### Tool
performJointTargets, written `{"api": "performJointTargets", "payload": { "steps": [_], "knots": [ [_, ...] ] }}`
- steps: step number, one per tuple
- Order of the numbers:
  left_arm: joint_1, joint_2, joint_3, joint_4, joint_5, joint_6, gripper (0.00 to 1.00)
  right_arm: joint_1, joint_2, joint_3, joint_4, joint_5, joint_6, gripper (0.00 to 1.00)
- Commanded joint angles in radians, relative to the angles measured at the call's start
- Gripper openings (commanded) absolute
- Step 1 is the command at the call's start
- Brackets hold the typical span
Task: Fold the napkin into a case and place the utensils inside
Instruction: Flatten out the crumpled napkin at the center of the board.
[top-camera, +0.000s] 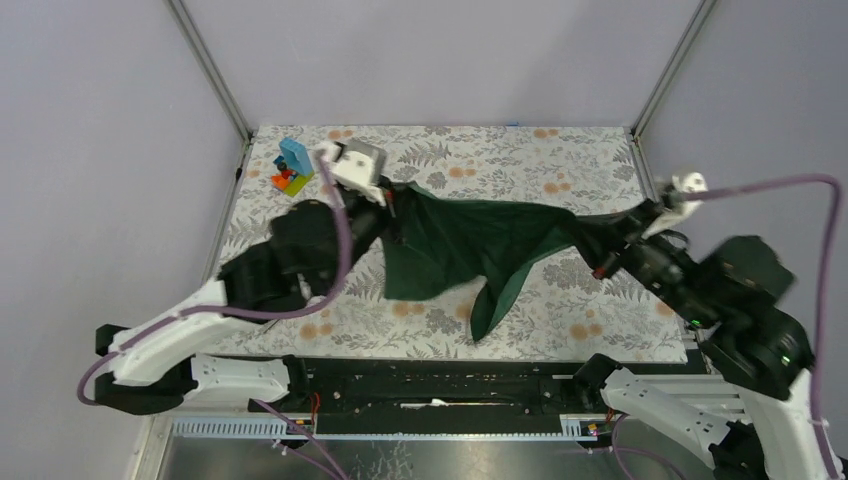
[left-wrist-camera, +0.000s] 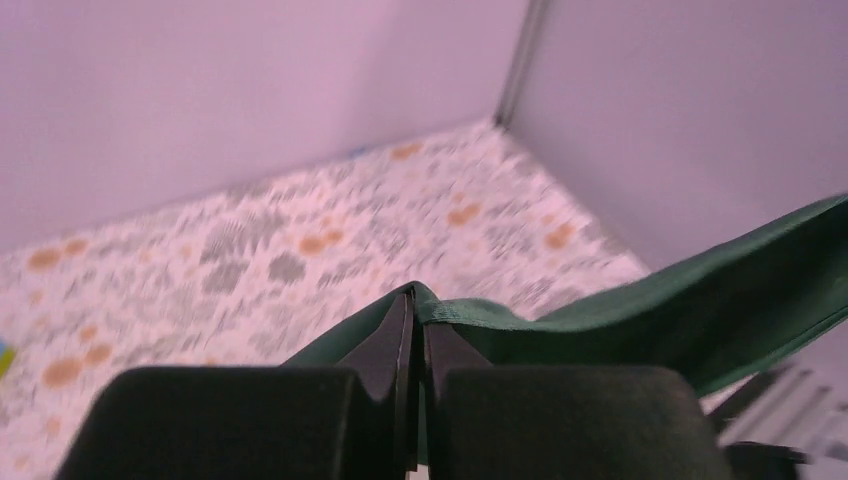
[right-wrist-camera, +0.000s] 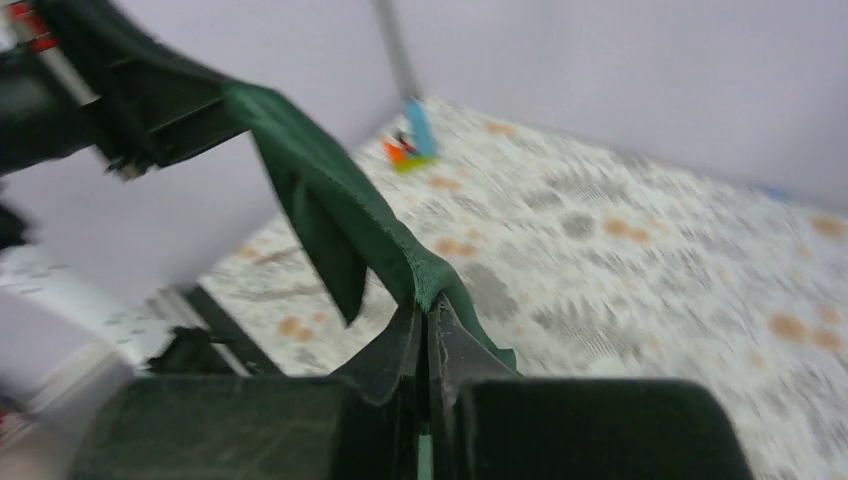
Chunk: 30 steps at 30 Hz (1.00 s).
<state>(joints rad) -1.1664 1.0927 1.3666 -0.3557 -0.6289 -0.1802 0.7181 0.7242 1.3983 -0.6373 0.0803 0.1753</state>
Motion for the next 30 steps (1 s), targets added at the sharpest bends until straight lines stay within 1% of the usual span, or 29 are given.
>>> {"api": "performJointTargets", "payload": {
  "steps": [1,3,5,7,9,10,11,12,14,15,16,17,18,20,21,22,25,26,28,29,30],
  "knots": [
    [-0.093,0.020,0.251,-0.252,-0.007,0.120,0.00,-0.005,0.002,0.108,0.067,-0.353,-0.024,0.00],
    [-0.119,0.046,0.353,-0.298,0.003,0.144,0.00,-0.005,0.007,0.142,0.095,-0.399,0.006,0.00],
    [-0.122,0.066,0.417,-0.318,0.017,0.169,0.00,-0.005,0.010,0.169,0.110,-0.363,0.018,0.00],
    [-0.122,0.076,0.437,-0.294,-0.008,0.203,0.00,-0.005,0.030,0.194,0.086,-0.184,0.021,0.00],
    [-0.115,0.093,0.428,-0.252,-0.093,0.230,0.00,-0.004,0.068,0.188,0.061,0.068,0.015,0.00],
    [-0.094,0.108,0.428,-0.244,-0.117,0.237,0.00,-0.004,0.092,0.171,0.059,0.181,0.007,0.00],
    [-0.040,0.129,0.435,-0.254,-0.097,0.225,0.00,-0.004,0.122,0.155,0.059,0.305,-0.004,0.00],
    [0.047,0.167,0.442,-0.276,-0.041,0.192,0.00,-0.005,0.156,0.135,0.063,0.394,-0.018,0.00],
    [0.274,0.222,0.413,-0.306,0.158,0.112,0.00,-0.005,0.244,0.097,0.074,0.559,-0.051,0.00],
    [0.384,0.259,0.385,-0.309,0.242,0.085,0.00,-0.013,0.302,0.068,0.107,0.623,-0.072,0.00],
    [0.472,0.310,0.367,-0.309,0.318,0.061,0.00,-0.046,0.345,0.033,0.154,0.642,-0.088,0.00],
    [0.531,0.373,0.365,-0.310,0.374,0.051,0.00,-0.117,0.387,-0.004,0.194,0.584,-0.082,0.00],
    [0.569,0.448,0.371,-0.310,0.415,0.047,0.00,-0.212,0.435,-0.027,0.219,0.487,-0.051,0.00],
    [0.630,0.612,0.422,-0.311,0.562,0.038,0.00,-0.394,0.556,-0.058,0.276,0.246,0.018,0.00],
    [0.645,0.700,0.466,-0.313,0.582,0.038,0.00,-0.451,0.646,-0.043,0.289,0.187,0.029,0.00],
    [0.651,0.774,0.498,-0.297,0.562,0.052,0.00,-0.481,0.735,-0.015,0.291,0.171,0.004,0.00],
    [0.660,1.007,0.651,-0.289,0.487,0.091,0.01,-0.542,1.047,0.174,0.197,0.191,-0.064,0.00],
    [0.659,1.092,0.706,-0.299,0.467,0.093,0.04,-0.579,1.139,0.237,0.160,0.205,-0.071,0.00],
    [0.660,1.158,0.805,-0.325,0.419,0.073,0.22,-0.631,1.282,0.361,0.081,0.181,-0.078,0.00],
    [0.660,1.161,0.828,-0.335,0.412,0.061,0.28,-0.647,1.347,0.429,0.015,0.172,-0.094,0.00],
    [0.661,1.148,0.828,-0.331,0.412,0.051,0.43,-0.654,1.399,0.494,-0.034,0.216,-0.106,0.07]
  ]
}}
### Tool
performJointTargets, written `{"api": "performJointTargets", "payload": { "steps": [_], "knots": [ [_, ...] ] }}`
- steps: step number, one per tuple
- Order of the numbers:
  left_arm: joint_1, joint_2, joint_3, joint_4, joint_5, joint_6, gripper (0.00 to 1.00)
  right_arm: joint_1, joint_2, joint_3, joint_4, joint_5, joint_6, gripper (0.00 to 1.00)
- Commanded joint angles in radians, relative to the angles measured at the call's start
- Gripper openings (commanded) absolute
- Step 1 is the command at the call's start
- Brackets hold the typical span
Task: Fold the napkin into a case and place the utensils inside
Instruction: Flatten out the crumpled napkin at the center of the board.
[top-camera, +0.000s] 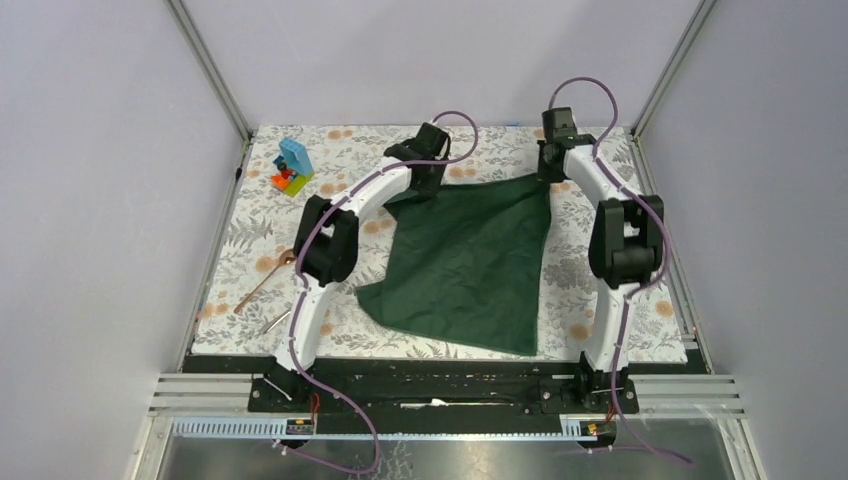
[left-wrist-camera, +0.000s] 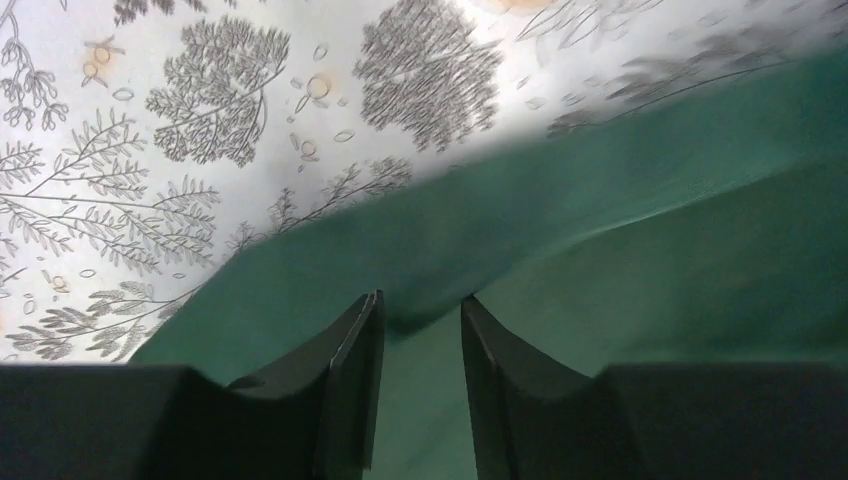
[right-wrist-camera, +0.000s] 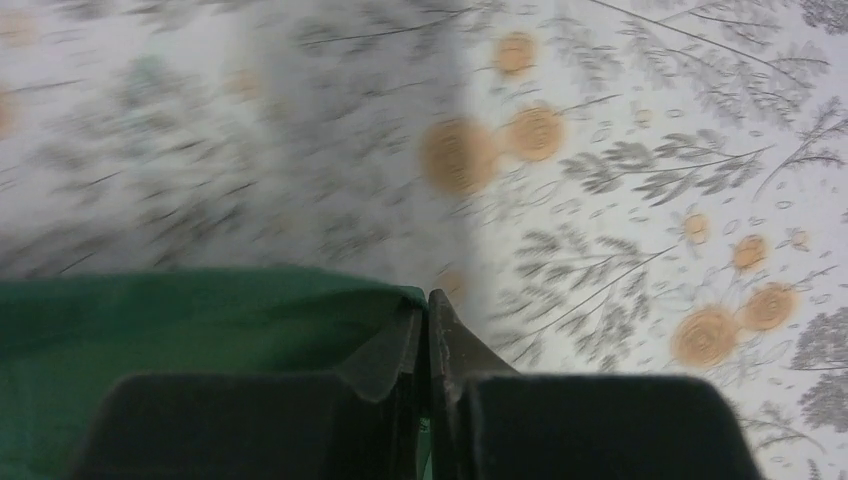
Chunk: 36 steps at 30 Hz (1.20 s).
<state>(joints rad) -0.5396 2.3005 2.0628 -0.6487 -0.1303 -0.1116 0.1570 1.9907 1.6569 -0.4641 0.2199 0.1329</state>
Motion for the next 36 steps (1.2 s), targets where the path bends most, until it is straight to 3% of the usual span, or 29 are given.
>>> {"api": "performJointTargets", "payload": {
  "steps": [1,2,3,6,10,12,18,23,27,29,36],
  "knots": [
    [0.032,-0.091,0.112,-0.016,-0.086,-0.026,0.60,-0.095,0.181,0.275,-0.227,0.120,-0.078,0.28],
    [0.032,-0.126,0.077,0.000,-0.096,-0.033,0.71,-0.099,0.209,0.290,-0.236,0.141,-0.097,0.53],
    [0.033,-0.164,0.038,0.011,-0.107,-0.040,0.75,-0.103,0.243,0.330,-0.282,0.165,-0.103,0.71],
    [0.044,-0.272,-0.102,0.045,-0.122,-0.083,0.83,-0.105,0.310,0.477,-0.451,0.193,-0.041,0.87],
    [0.085,-0.406,-0.366,0.152,-0.036,-0.173,0.84,-0.106,0.154,0.305,-0.381,0.128,0.058,0.93],
    [0.119,-0.438,-0.473,0.217,0.058,-0.251,0.84,-0.105,0.023,0.154,-0.272,-0.011,0.106,0.96],
    [0.198,-0.463,-0.727,0.650,0.298,-0.594,0.82,-0.106,-0.312,-0.264,0.110,-0.426,0.266,1.00],
    [0.210,-0.347,-0.749,0.844,0.347,-0.838,0.79,-0.106,-0.406,-0.381,0.156,-0.568,0.324,1.00],
    [0.205,-0.246,-0.743,0.969,0.363,-0.959,0.60,-0.105,-0.479,-0.452,0.177,-0.576,0.330,1.00],
    [0.199,-0.220,-0.730,0.971,0.340,-0.983,0.55,-0.105,-0.502,-0.473,0.183,-0.571,0.327,1.00],
    [0.181,-0.186,-0.730,1.000,0.277,-0.979,0.52,-0.105,-0.536,-0.482,0.183,-0.557,0.315,1.00]
  ]
}}
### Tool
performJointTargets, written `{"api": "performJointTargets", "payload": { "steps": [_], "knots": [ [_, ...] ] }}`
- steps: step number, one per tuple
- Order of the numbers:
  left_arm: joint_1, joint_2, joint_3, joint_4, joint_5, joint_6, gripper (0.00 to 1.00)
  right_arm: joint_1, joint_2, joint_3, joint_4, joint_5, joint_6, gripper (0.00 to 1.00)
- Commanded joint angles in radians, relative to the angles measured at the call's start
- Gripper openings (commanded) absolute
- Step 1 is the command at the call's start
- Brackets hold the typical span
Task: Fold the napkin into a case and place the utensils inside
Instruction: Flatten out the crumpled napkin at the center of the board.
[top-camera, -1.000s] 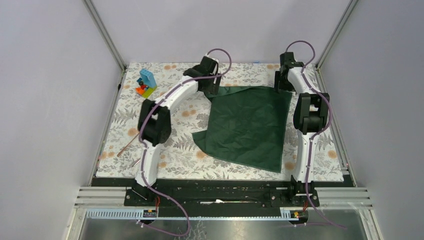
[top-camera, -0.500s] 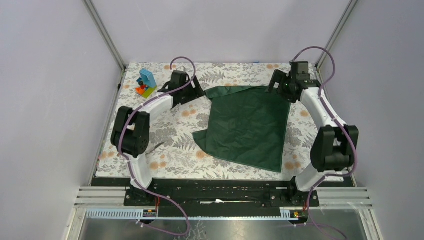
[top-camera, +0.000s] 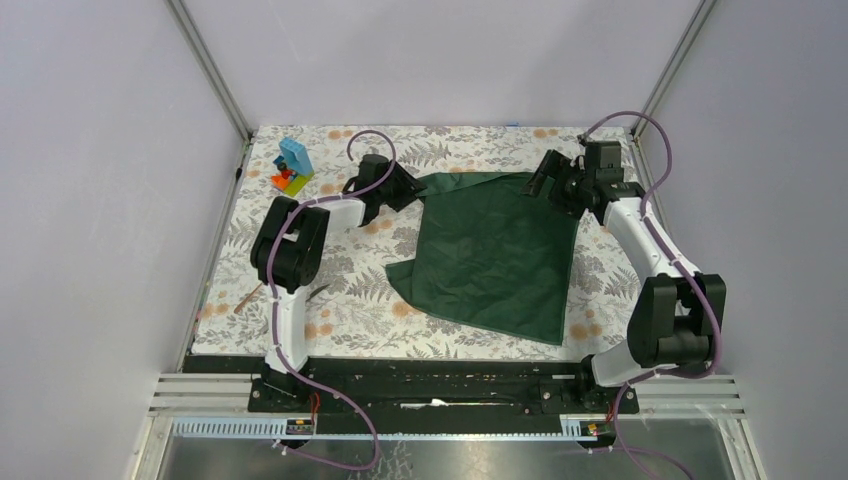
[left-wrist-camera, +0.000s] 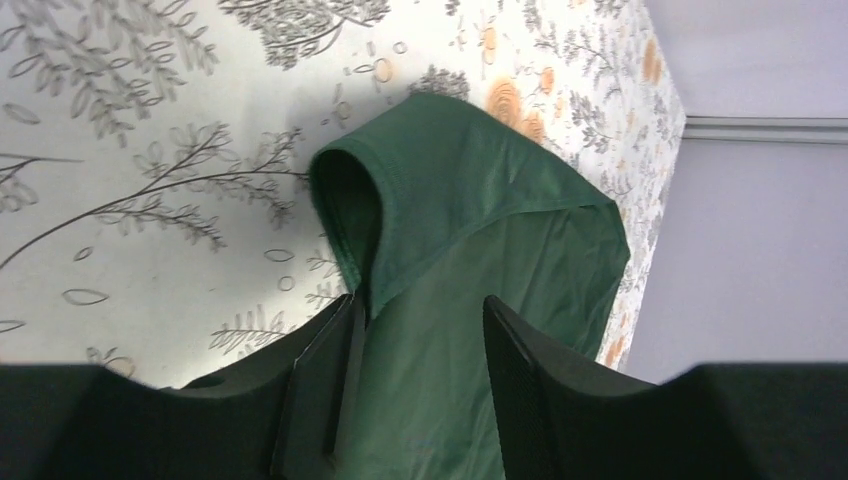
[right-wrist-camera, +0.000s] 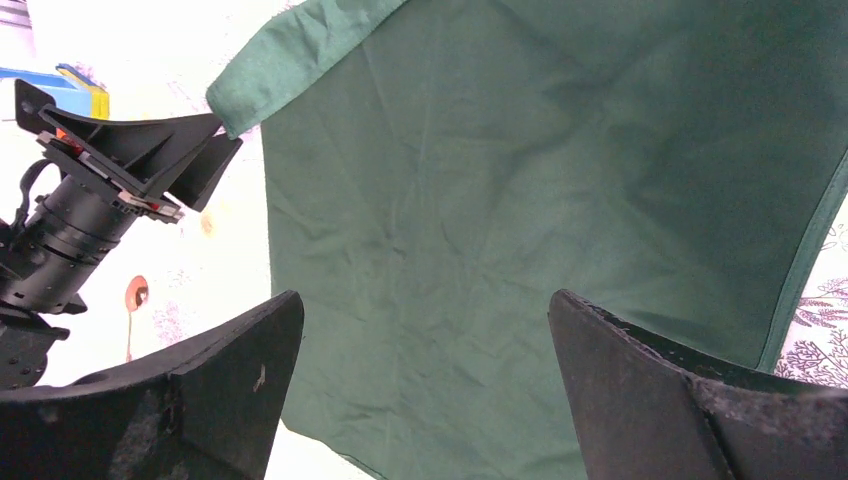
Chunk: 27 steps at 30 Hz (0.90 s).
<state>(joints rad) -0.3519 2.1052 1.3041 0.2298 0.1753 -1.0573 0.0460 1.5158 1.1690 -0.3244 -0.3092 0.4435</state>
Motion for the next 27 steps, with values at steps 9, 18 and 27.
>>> {"api": "performJointTargets", "payload": {
  "steps": [9,18,27],
  "knots": [
    [-0.007,0.075,0.135,0.120,-0.014,0.011,0.22,0.005,-0.096,-0.001,0.045,-0.007,-0.004,0.99],
    [0.024,0.147,0.249,0.421,-0.036,0.004,0.00,0.005,-0.108,-0.056,0.096,0.021,0.036,1.00],
    [0.037,0.448,0.782,0.173,0.008,0.031,0.40,0.006,-0.091,-0.123,0.153,-0.048,0.141,0.99]
  ]
}}
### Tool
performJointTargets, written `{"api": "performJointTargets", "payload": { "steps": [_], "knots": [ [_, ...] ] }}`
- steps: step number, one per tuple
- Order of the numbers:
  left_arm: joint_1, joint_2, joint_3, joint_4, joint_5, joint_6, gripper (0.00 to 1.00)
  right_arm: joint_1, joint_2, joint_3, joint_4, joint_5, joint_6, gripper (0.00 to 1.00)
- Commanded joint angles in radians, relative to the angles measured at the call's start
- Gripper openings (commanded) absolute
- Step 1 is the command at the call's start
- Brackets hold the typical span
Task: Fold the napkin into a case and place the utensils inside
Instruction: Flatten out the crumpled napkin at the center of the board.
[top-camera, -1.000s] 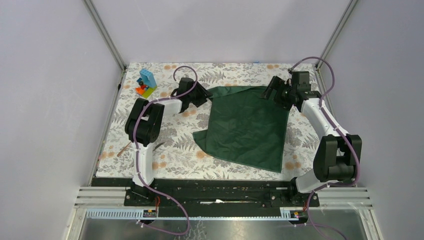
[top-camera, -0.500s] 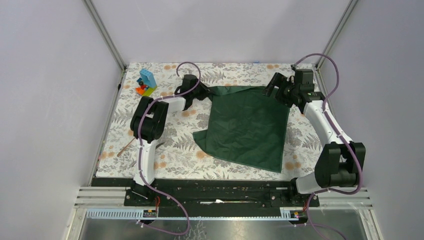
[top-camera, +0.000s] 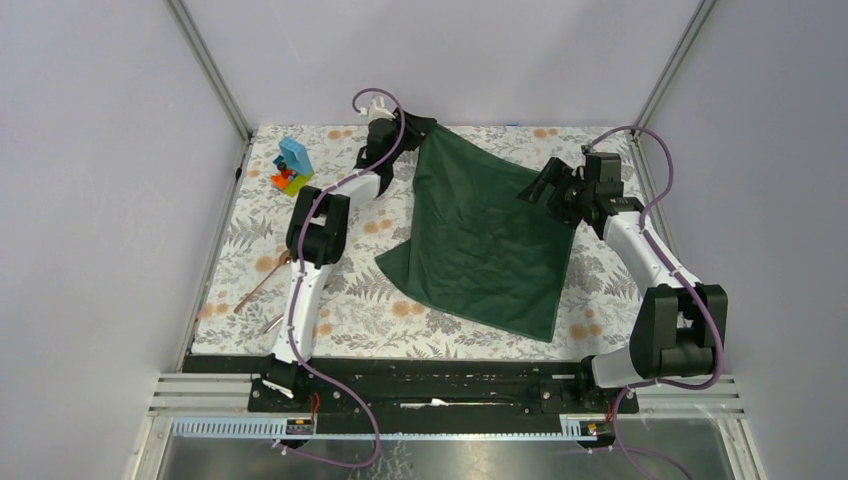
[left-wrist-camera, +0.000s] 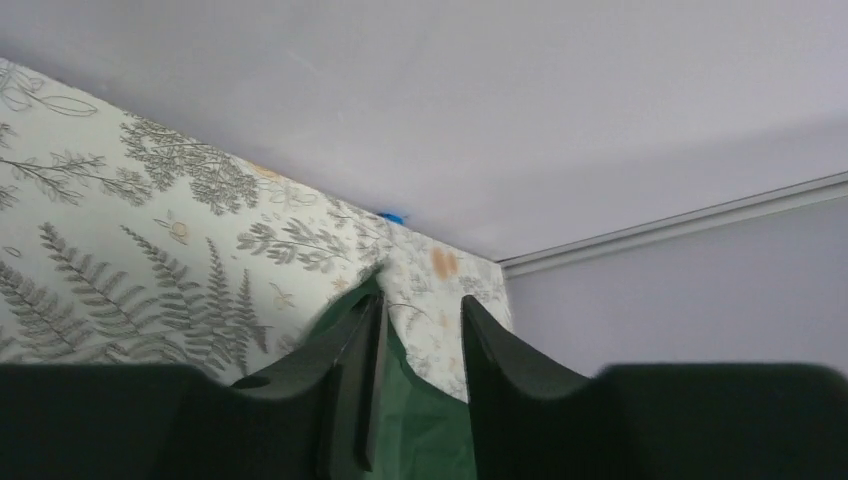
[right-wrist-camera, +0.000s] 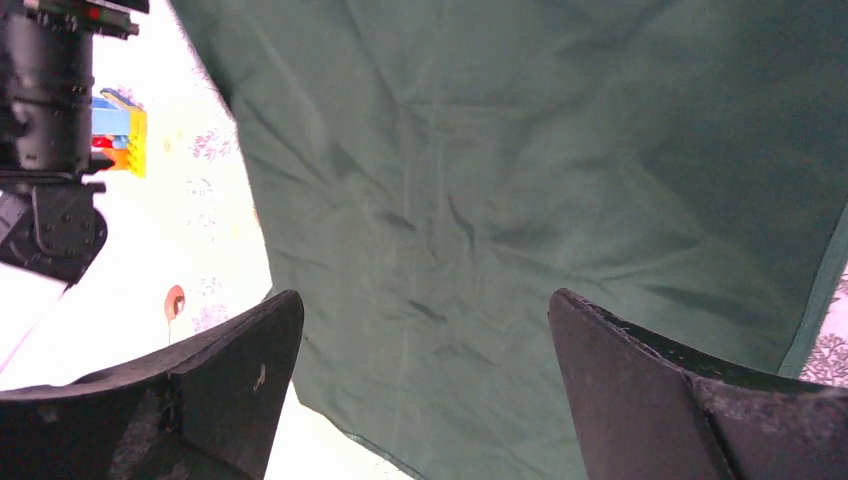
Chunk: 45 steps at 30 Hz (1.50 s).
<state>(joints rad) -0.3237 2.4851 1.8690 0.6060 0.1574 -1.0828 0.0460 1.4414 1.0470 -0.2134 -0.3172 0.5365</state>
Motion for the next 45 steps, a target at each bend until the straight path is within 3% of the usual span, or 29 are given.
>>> {"api": "performJointTargets", "payload": {
  "steps": [1,2,3,4,7,14,17,20,25,29,40,45],
  "knots": [
    [0.011,0.062,0.274,-0.317,0.019,0.119,0.52,0.006,-0.024,-0.003,0.038,-0.041,0.044,0.99],
    [0.011,0.041,0.300,-0.414,0.009,0.179,0.63,0.006,-0.032,-0.006,0.034,-0.041,0.038,0.99],
    [0.010,0.016,0.315,-0.503,0.000,0.247,0.84,0.007,-0.040,-0.009,0.024,-0.036,0.022,0.99],
    [0.010,-0.022,0.327,-0.600,-0.013,0.314,0.97,0.008,-0.047,-0.011,0.009,-0.029,0.013,0.99],
    [0.014,-0.197,0.250,-0.841,-0.078,0.477,0.99,0.006,-0.079,-0.037,-0.024,0.000,-0.041,0.99],
    [0.017,-0.696,-0.452,-0.896,-0.115,0.603,0.91,0.019,-0.143,-0.043,-0.163,-0.005,-0.121,0.99],
    [0.016,-0.796,-0.618,-0.920,-0.093,0.634,0.81,0.042,-0.187,-0.045,-0.205,-0.006,-0.135,0.99],
    [0.012,-0.816,-0.673,-0.997,-0.096,0.664,0.69,0.084,-0.231,-0.047,-0.236,0.006,-0.136,0.99],
    [-0.063,-0.789,-0.699,-1.056,-0.181,0.741,0.69,0.163,-0.256,-0.036,-0.286,0.048,-0.165,0.99],
    [-0.086,-0.705,-0.657,-1.119,-0.162,0.758,0.59,0.191,-0.283,-0.048,-0.296,0.050,-0.168,0.99],
    [-0.110,-0.691,-0.702,-1.146,-0.210,0.747,0.57,0.196,-0.326,-0.082,-0.311,0.045,-0.182,0.99],
    [-0.114,-0.692,-0.729,-1.124,-0.182,0.733,0.43,0.196,-0.330,-0.083,-0.306,0.041,-0.185,0.99]
  ]
}}
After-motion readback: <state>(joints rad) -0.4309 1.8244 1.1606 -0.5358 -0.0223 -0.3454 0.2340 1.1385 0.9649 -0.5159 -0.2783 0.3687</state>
